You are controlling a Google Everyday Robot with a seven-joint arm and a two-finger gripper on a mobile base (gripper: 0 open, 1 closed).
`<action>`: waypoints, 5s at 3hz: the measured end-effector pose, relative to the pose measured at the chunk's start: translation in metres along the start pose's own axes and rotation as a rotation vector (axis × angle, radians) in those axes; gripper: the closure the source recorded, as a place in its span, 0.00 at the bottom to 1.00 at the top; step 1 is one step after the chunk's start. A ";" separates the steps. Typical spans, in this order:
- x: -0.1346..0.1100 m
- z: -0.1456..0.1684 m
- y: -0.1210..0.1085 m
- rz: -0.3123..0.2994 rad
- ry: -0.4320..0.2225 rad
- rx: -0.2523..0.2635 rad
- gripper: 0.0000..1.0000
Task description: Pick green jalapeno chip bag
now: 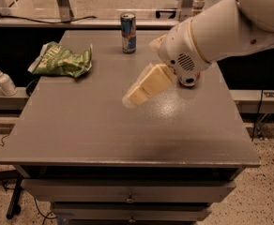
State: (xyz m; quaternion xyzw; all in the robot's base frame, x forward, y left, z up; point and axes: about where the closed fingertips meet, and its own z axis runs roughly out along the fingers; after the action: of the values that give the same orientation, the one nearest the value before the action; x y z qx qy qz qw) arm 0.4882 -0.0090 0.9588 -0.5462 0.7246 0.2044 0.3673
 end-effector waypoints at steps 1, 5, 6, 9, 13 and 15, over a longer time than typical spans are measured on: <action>-0.002 0.043 0.013 -0.005 -0.104 -0.044 0.00; -0.088 0.230 -0.057 0.100 -0.459 0.099 0.00; -0.096 0.256 -0.084 0.121 -0.468 0.143 0.00; -0.080 0.290 -0.124 0.135 -0.410 0.220 0.18; -0.067 0.223 -0.145 0.093 -0.390 0.341 1.00; -0.031 0.136 -0.146 0.118 -0.400 0.380 1.00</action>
Offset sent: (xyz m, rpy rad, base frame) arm 0.0788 0.1528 -0.0683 0.4363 -0.1778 -0.0035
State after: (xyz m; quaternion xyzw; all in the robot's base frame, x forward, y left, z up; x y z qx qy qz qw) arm 0.6718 0.0596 0.9094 -0.3733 0.6935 0.1898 0.5863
